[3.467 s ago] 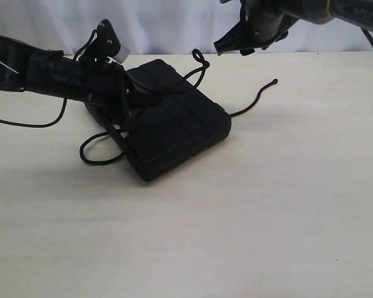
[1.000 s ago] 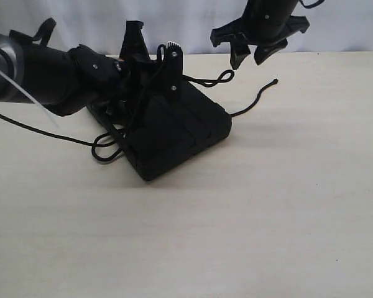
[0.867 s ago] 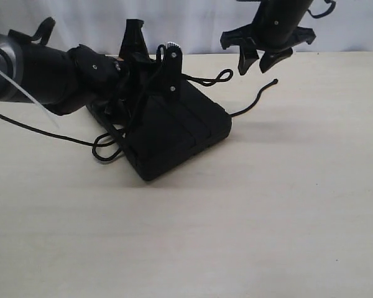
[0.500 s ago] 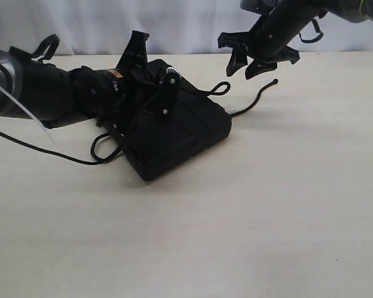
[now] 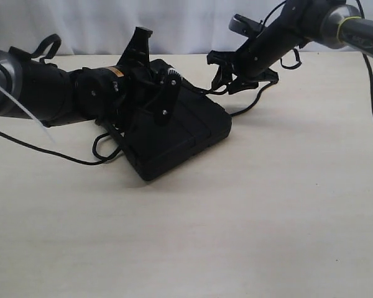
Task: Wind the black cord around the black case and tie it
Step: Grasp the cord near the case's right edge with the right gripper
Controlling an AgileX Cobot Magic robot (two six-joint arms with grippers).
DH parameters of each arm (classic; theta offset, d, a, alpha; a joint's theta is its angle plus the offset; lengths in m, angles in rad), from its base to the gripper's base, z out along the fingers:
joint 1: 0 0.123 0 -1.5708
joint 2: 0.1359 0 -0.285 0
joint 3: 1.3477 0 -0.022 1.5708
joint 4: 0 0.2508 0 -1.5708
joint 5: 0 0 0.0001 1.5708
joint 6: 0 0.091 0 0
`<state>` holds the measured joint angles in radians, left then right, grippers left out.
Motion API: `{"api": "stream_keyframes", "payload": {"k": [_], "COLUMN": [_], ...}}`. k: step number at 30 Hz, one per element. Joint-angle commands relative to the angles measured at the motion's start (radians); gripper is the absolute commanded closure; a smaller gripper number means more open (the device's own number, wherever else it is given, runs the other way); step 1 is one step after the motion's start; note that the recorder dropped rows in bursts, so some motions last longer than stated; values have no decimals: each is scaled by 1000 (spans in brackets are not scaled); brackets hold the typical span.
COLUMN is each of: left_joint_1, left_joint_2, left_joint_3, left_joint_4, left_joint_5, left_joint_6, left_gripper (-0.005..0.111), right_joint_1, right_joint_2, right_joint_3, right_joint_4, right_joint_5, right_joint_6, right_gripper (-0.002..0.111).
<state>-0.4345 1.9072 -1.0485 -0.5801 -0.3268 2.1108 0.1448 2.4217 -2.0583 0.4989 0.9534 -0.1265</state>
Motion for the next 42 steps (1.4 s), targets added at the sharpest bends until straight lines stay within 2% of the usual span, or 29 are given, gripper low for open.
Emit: {"api": "stream_keyframes", "payload": {"k": [1,5,7,10,12,14,18,19,24,29,30,31,32,34,35,39,42], "left_joint_1": [-8,-8,-8,-8,-8,-8,-8,-8,-8,-8,-8,-8,-8,-8,-8,-8,-8], "left_joint_2": [-5,-5,-5,-5,-5,-5,-5,-5,-5,-5,-5,-5,-5,-5,-5,-5,-5], "left_joint_3": [11,11,11,11,11,11,11,11,11,11,11,11,11,11,11,11,11], "left_joint_4": [3,-1,-8,-8,-8,-8,-8,-8,-8,-8,-9,-14,-19,-32,-40,-111,-170], "left_joint_5": [-6,8,39,56,58,58,59,60,60,60,60,60,60,51,44,-62,-143], "left_joint_6": [27,27,27,27,27,27,27,27,27,27,27,27,27,27,27,19,-54], "left_gripper": [107,107,107,107,107,107,107,107,96,74,71,69,67,64,63,54,46], "right_joint_1": [-4,-4,-4,-4,-4,-4,-4,-4,-5,-2,-2,-2,-2,-5,-5,-5,-2], "right_joint_2": [15,23,23,23,25,25,25,25,34,63,65,69,69,69,65,37,14], "right_joint_3": [4,6,6,10,12,12,12,12,12,12,12,12,12,12,12,12,12], "right_joint_4": [-69,-119,-116,-46,44,62,59,59,58,64,71,74,74,74,74,69,69], "right_joint_5": [21,53,51,47,68,73,73,77,117,121,115,97,89,74,66,49,36], "right_joint_6": [-20,-20,-20,-52,-102,-99,-66,-61,-34,-23,-23,-23,-23,-41,-45,-77,-117], "right_gripper": [63,64,72,94,100,97,60,54,54,54,56,64,72,97,103,104,104]}}
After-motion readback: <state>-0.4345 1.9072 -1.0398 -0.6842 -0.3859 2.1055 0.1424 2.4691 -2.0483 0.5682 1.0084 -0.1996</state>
